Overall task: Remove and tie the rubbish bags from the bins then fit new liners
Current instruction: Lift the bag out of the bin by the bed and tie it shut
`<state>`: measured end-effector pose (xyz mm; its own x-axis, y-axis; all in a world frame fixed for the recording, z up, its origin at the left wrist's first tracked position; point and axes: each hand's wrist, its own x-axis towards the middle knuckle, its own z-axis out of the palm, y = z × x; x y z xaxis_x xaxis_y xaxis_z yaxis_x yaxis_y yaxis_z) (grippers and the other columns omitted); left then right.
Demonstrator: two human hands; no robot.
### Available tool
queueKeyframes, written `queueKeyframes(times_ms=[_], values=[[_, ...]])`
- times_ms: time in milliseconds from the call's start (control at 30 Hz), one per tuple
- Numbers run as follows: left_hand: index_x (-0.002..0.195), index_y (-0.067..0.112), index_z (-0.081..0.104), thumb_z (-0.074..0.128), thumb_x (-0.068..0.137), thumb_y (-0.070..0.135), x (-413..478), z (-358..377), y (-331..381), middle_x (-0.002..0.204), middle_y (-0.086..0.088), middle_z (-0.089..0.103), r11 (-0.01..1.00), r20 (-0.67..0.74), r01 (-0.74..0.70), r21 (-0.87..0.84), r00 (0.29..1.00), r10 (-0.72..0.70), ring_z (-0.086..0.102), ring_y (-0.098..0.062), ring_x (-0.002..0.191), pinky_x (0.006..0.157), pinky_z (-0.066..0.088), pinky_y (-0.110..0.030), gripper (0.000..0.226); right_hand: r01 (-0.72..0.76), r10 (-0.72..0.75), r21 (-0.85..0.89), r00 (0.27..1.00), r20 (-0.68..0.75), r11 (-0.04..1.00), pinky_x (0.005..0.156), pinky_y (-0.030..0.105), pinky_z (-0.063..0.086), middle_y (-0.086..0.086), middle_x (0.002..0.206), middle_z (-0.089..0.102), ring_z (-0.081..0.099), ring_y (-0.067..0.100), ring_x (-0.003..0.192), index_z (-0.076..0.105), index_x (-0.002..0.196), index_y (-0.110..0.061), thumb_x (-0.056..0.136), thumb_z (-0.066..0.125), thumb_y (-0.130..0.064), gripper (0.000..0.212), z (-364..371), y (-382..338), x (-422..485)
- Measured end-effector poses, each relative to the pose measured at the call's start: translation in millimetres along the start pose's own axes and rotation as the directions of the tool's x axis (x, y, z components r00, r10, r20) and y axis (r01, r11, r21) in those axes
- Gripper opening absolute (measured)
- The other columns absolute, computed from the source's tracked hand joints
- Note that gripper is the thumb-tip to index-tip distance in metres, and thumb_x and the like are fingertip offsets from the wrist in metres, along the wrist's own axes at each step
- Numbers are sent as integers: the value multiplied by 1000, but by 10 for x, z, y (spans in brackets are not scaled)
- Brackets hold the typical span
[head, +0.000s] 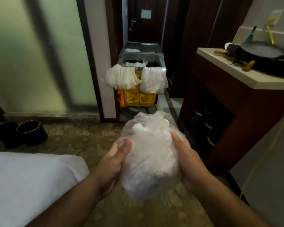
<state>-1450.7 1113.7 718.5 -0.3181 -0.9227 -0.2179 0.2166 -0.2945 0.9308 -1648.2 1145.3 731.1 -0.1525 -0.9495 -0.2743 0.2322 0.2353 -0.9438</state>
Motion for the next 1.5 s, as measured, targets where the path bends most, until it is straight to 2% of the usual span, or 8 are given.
queueKeyframes(times_ms=[167, 333, 600, 933, 1200, 1333, 1400, 1500], values=[[121, 43, 51, 57, 78, 51, 902, -53, 306, 108, 17, 72, 999, 65, -54, -7, 996, 55, 71, -3, 95, 75, 58, -22, 45, 53, -52, 22, 998, -48, 998, 86, 50, 60, -1, 122, 71, 73, 25, 103, 50, 137, -42, 60, 78, -71, 87, 20, -273, 905], [140, 61, 28, 72, 54, 81, 1680, -199, 610, 119, 38, 60, 964, 128, -237, 124, 967, 221, 61, 2, 115, 90, 56, -26, 98, 77, -66, 78, 989, -134, 994, 93, 53, 56, 2, 116, 74, 73, 28, 102, 63, 126, -37, 86, 70, -55, 45, 14, -520, 1707], [138, 67, 28, 66, 67, 74, 2849, -327, 912, 144, 31, 41, 863, 154, -299, 408, 954, 258, 52, 3, 125, 98, 53, -33, 80, 74, -56, 54, 960, -275, 996, 85, 40, 58, -2, 101, 78, 76, 19, 92, 72, 107, -29, 97, 58, -48, 25, 6, -870, 2902], [138, 34, 49, 70, 47, 87, 4462, -203, 1383, 126, 17, 66, 904, 3, -218, 368, 972, 233, 63, -4, 117, 104, 49, -37, 107, 5, 6, 81, 992, -129, 997, 93, 49, 57, 4, 97, 79, 76, 25, 91, 73, 112, -18, 90, 59, -64, 53, 66, -1540, 4708], [125, 25, 61, 74, 56, 65, 5431, -291, 1642, 114, 11, 73, 945, -140, -177, 275, 965, 221, 68, -10, 109, 94, 52, -31, 82, -46, 42, 115, 998, 41, 992, 95, 50, 55, 5, 102, 78, 75, 27, 97, 71, 115, -21, 92, 59, -57, 44, 186, -1865, 5771], [124, 33, 62, 70, 55, 77, 5948, -517, 1790, 117, 11, 72, 934, -162, -159, 319, 962, 219, 68, -10, 109, 98, 52, -39, 82, -103, 88, 119, 988, 124, 988, 98, 59, 49, 11, 115, 75, 71, 35, 105, 68, 124, -25, 76, 61, -64, 62, 240, -1996, 6336], [141, 48, 43, 67, 59, 83, 6251, -616, 1905, 137, 17, 57, 920, -137, -159, 359, 966, 221, 58, -7, 120, 106, 45, -41, 92, -109, 94, 94, 984, 152, 990, 97, 58, 50, 11, 117, 74, 71, 34, 107, 67, 126, -25, 79, 55, -67, 64, 284, -2084, 6609], [140, 68, 19, 56, 82, 66, 6735, -721, 2101, 138, 33, 35, 871, -50, -251, 422, 953, 299, 43, 6, 125, 99, 46, -22, 69, -98, 84, 79, 983, 162, 992, 93, 54, 53, 9, 120, 73, 71, 32, 108, 62, 132, -28, 87, 48, -70, 63, 351, -2214, 7011]])
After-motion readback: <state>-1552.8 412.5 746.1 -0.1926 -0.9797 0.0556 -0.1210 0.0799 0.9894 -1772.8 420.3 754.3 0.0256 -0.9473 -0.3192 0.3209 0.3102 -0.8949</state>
